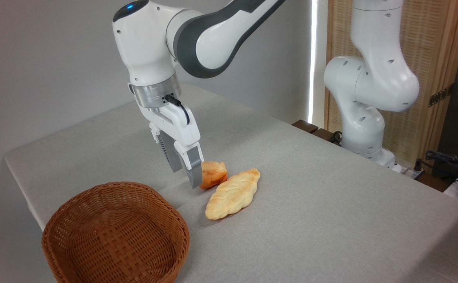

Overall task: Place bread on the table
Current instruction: 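Carry the roll beside the braided loaf and lower it onto the table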

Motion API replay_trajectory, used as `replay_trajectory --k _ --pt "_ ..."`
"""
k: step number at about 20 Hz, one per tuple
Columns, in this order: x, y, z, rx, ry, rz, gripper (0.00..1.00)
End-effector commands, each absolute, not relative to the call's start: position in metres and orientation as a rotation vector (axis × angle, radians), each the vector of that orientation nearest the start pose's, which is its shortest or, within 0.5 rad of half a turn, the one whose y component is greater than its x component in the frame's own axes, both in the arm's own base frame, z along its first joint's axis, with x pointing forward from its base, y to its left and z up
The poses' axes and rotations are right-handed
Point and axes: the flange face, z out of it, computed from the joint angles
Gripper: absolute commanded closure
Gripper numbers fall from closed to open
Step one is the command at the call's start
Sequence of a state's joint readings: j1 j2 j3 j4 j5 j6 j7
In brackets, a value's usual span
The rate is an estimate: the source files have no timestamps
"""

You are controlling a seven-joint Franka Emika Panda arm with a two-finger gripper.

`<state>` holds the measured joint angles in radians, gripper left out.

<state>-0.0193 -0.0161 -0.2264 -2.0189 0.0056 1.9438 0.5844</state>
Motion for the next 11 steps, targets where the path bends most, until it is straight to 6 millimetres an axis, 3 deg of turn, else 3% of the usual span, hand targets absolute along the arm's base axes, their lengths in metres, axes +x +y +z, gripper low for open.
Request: replay_trajectory --k 1,5,7,11 --pt "0.529 -0.127 0.464 -2.881 1.245 0.000 0.00" --pt "0.539 -0.119 0.479 -2.872 1.212 -0.126 0.00" --pt "0.546 -0.103 0.487 -2.889 1.166 -0.153 0.00" --pt "0.546 -0.100 0.491 -2.900 1.145 -0.154 0.00"
